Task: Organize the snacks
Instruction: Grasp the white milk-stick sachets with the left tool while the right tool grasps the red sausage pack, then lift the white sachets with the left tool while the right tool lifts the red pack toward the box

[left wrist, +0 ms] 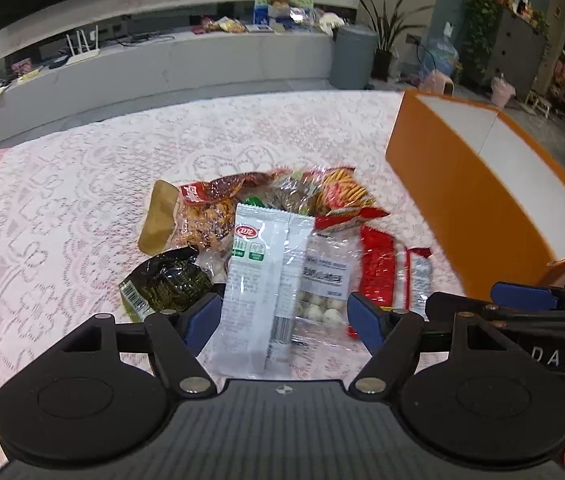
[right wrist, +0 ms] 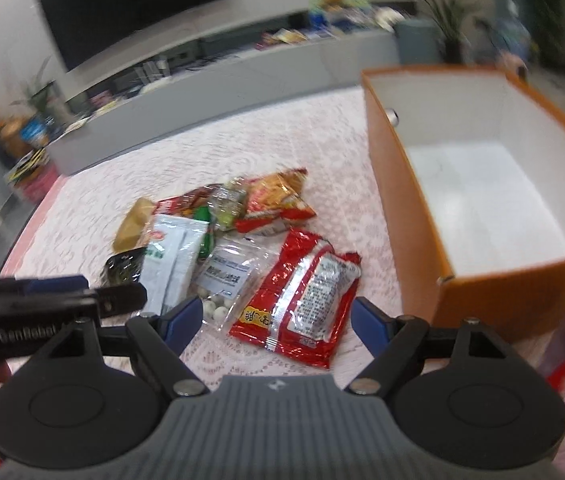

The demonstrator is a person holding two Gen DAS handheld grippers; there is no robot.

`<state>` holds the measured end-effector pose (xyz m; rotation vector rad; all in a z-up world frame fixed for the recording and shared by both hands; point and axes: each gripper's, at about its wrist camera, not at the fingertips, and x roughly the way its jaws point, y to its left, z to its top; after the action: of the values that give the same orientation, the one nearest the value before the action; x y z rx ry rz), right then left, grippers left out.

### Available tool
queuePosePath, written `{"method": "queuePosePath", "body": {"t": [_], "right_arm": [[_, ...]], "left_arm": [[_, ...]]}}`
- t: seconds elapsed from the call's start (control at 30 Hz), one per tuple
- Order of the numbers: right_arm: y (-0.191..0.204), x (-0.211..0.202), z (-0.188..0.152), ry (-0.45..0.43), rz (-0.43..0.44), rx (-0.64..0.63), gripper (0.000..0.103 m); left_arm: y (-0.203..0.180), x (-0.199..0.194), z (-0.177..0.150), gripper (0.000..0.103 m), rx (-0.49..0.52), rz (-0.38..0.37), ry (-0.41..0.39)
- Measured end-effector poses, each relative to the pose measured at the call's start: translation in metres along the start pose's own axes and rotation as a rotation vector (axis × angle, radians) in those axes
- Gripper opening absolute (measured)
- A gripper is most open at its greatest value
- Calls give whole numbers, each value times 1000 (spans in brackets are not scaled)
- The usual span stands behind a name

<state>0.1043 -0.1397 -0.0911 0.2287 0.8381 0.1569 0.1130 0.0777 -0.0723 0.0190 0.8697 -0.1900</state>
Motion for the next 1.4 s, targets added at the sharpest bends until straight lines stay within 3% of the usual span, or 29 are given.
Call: {"method": "queuePosePath", "body": {"t": [0.4,0.63,0.9,0.93,1.07,1.1,1.23,1.4], "right_arm": [[-11,63,-3,99,-93,169,86],[-8,79,-8,82,-119,194,93],[-4,84,-12,33,-151,186,97],[-4,83,-12,32,-146,185,94],[-4,77,-15,16,-118,184,72],[-4,76,-16,13,-116,181,62],[-5,68,-18,1,-90,188,46],[-3,57,-21,-18,-68,178,43]], "left_arm": [[22,59,-14,85,-8,2,68],[11,61,-20,87,64,21,22],[6,63,-19,70,103,15,-18],[5,62,-19,63,107,12,-20],[2,62,-20,59,121,25,-25],[3,61,-19,59,106,25,-26],[17,57,-17,58,12,6,-23],[23,48,-18,57,-39,-24,-39]]}}
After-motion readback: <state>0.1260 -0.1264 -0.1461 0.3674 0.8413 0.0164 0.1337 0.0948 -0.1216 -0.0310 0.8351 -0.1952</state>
